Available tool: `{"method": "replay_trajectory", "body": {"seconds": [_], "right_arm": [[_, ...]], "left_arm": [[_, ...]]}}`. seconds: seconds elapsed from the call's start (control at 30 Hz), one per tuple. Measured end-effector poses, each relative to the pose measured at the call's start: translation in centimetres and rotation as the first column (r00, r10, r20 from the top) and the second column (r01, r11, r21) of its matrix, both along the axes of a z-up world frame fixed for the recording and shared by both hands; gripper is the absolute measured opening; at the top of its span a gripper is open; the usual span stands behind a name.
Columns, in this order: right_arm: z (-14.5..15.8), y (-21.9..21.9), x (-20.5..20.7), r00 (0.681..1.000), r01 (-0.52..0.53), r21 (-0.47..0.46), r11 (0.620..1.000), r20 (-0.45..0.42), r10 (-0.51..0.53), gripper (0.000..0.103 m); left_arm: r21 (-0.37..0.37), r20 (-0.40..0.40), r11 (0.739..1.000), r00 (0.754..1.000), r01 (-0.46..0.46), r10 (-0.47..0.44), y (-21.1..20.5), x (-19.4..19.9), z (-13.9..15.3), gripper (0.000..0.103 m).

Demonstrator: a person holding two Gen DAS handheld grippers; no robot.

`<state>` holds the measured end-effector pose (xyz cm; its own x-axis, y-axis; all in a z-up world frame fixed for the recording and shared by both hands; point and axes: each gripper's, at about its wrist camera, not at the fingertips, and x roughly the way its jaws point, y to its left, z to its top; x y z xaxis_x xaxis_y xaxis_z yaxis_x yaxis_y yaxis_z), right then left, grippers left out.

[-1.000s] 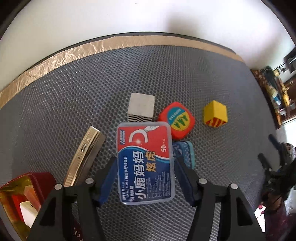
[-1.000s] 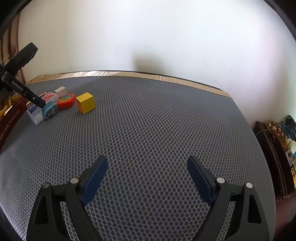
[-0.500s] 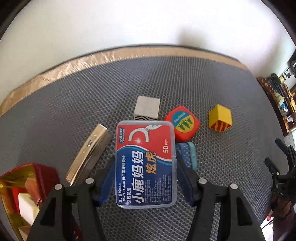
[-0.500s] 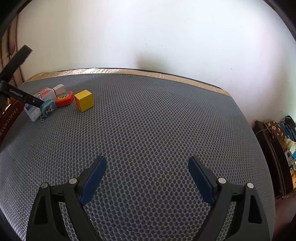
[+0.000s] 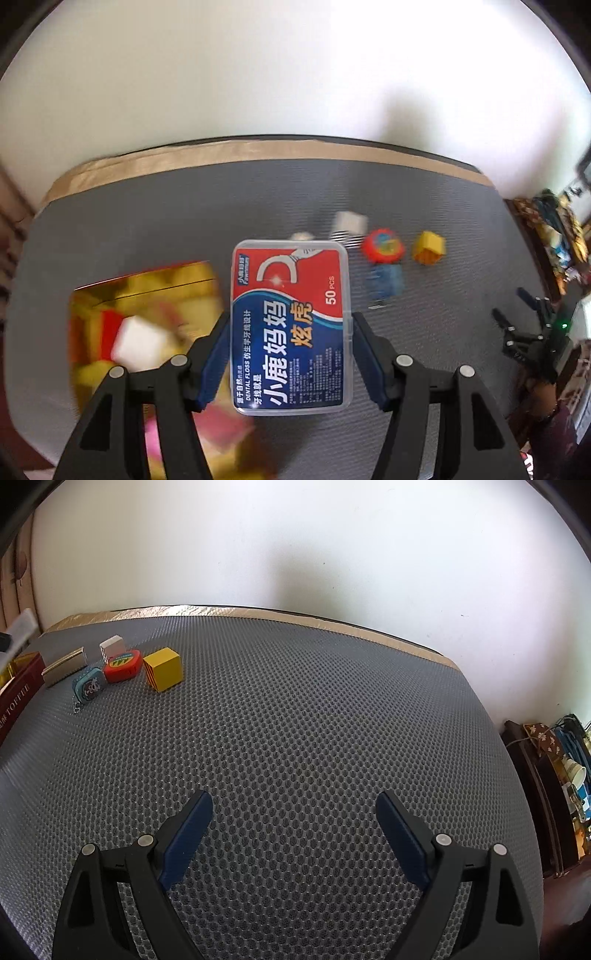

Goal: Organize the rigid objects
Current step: 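Lift the floss box and carry it over the tin with the left tool, then lower the floss box into the tin and open the left tool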

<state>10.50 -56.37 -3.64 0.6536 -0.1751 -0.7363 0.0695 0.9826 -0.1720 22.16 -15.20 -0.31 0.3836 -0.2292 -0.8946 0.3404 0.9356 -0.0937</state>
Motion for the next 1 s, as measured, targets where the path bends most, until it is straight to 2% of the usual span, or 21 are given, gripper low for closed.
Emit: {"method": "replay_trajectory", "body": {"seconds": [0.17, 0.27, 0.47, 0.73, 1.0], "right_arm": [[-0.2, 0.4, 0.2, 1.0, -0.003, -0.015, 1.0, -0.011, 0.003, 0.088], [-0.7, 1.2, 0.9, 1.0, -0.008, -0.021, 1.0, -0.018, 0.008, 0.088], [-1.0, 1.8, 1.5, 0.999, -0.014, -0.025, 1.0, -0.032, 0.013, 0.088], [-1.2, 2.5, 1.7, 0.999, -0.017, -0.033, 0.999, -0.035, 0.016, 0.088], [-1.3, 2.5, 1.4, 0.999, -0.015, -0.032, 0.999, -0.032, 0.014, 0.088]], "left_arm": [[0.06, -0.055, 0.994, 0.995, -0.086, 0.089, 5.3, 1.5, -0.9, 0.063], [0.065, -0.079, 0.99, 0.988, -0.129, 0.134, 8.1, 3.0, -2.0, 0.063], [0.047, -0.126, 0.976, 0.968, -0.215, 0.219, 10.9, 4.1, -3.5, 0.063], [0.045, -0.158, 0.96, 0.947, -0.275, 0.279, 12.5, 5.9, -6.1, 0.063], [0.075, -0.138, 0.957, 0.947, -0.281, 0.289, 12.3, 5.8, -5.9, 0.064]]}}
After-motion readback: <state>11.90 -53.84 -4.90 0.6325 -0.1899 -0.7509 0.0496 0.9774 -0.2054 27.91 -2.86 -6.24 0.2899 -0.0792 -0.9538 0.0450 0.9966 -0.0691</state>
